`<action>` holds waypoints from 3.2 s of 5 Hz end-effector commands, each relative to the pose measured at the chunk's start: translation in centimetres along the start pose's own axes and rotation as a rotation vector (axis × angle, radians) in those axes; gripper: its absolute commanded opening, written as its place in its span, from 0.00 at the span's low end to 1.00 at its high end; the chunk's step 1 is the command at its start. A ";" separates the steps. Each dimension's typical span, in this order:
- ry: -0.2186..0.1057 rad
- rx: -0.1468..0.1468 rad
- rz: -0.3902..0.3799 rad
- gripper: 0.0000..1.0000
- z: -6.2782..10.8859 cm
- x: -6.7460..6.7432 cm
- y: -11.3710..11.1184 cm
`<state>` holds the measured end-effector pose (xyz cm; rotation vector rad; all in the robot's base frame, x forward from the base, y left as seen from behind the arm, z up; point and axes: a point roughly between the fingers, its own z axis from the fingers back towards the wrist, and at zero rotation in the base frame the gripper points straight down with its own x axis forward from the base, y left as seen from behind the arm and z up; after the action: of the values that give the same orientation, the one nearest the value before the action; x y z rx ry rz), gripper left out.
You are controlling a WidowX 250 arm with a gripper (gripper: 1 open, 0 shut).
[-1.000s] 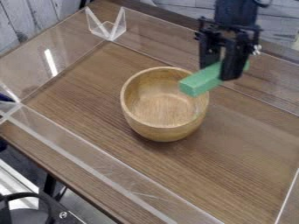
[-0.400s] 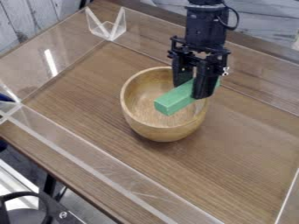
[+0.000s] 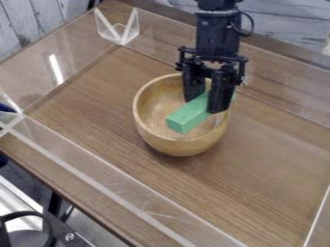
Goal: Put the green block in the brown bowl
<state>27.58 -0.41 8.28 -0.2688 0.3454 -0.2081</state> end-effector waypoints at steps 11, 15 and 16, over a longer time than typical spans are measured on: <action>-0.178 0.071 0.218 0.00 11.3 -5.3 10.2; -0.103 0.061 0.110 0.00 6.7 -3.6 5.3; -0.090 0.069 0.081 0.00 6.7 -3.7 4.7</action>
<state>26.98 6.30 12.02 -0.2238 0.3345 -0.1211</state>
